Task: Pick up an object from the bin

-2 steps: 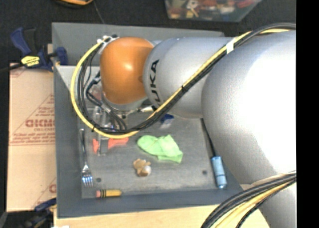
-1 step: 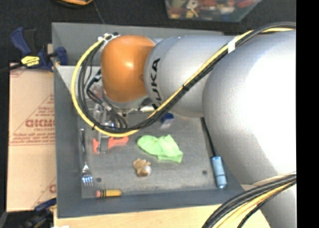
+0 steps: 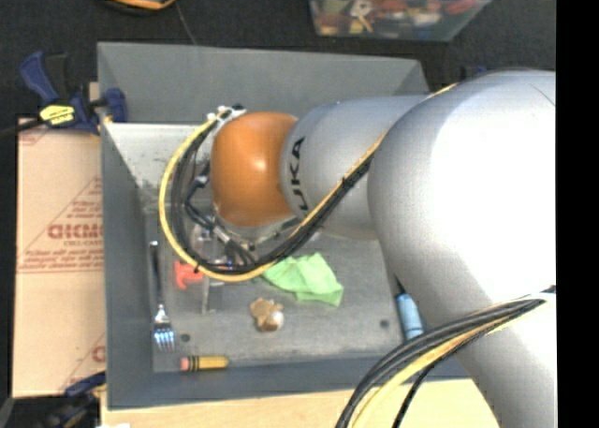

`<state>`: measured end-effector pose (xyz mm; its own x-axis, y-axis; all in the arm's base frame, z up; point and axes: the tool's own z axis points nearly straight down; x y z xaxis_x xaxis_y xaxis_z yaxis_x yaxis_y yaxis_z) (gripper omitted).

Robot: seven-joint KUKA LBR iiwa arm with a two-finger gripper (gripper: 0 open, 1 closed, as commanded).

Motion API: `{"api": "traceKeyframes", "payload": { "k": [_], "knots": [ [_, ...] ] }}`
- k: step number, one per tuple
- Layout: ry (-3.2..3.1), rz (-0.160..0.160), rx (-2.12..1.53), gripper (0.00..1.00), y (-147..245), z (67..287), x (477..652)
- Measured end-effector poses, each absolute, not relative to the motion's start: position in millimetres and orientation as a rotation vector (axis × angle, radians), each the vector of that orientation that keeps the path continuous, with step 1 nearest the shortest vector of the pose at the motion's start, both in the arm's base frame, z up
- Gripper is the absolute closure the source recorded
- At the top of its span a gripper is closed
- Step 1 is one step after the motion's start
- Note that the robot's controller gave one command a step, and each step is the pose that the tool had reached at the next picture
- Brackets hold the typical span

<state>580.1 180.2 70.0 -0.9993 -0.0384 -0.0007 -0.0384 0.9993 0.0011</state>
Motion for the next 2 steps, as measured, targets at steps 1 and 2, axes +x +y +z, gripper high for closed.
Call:
{"api": "traceKeyframes", "payload": {
  "k": [1,2],
  "knots": [
    [3.105,0.01,-0.291,0.0,176,133,586.1],
    [3.138,0.006,-0.072,0.0,180,72,580.9]
  ]
}}
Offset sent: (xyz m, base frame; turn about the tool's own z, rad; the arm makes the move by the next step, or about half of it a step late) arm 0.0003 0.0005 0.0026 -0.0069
